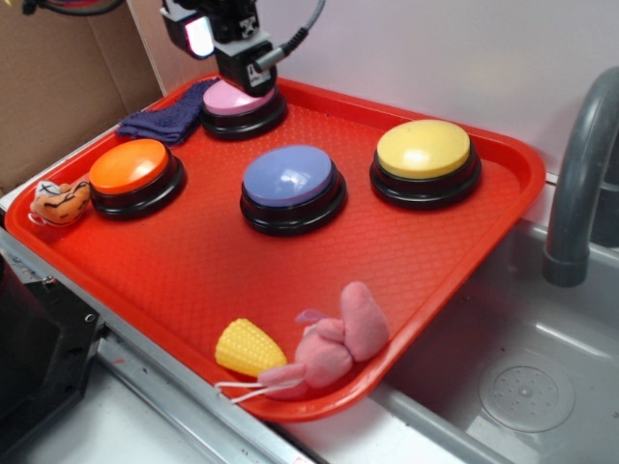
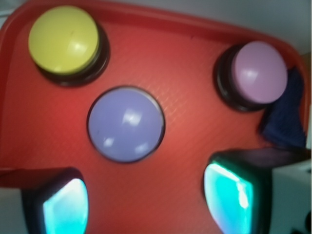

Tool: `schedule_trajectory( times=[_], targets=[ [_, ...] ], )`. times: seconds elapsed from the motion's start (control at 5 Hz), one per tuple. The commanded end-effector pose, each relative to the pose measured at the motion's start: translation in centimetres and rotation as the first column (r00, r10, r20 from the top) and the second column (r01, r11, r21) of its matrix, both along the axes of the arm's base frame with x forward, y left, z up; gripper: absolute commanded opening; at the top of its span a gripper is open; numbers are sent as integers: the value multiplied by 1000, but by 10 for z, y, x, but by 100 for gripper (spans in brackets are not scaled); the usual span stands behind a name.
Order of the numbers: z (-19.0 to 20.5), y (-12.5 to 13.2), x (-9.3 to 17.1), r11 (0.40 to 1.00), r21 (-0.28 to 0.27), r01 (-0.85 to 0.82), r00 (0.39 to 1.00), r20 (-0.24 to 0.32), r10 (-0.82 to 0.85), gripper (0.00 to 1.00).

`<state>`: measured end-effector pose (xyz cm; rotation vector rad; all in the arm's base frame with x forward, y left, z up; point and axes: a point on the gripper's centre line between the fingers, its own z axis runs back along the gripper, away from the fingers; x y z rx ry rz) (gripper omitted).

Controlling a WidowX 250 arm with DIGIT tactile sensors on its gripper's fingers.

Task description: Push the purple button.

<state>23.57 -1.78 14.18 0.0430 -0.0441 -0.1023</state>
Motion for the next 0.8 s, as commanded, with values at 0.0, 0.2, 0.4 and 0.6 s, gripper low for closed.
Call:
schedule_trajectory(
  times=[0.0, 0.2, 0.4, 0.6],
  targets=[
    [35, 2, -11, 1000, 27, -5, 998, 55, 3, 100],
    [44, 0, -18, 999, 52, -3, 992, 129, -4, 100],
    [56, -4, -26, 998, 55, 31, 984, 173, -40, 100],
    [62, -6, -35, 997, 55, 51, 982, 177, -60, 100]
  ],
)
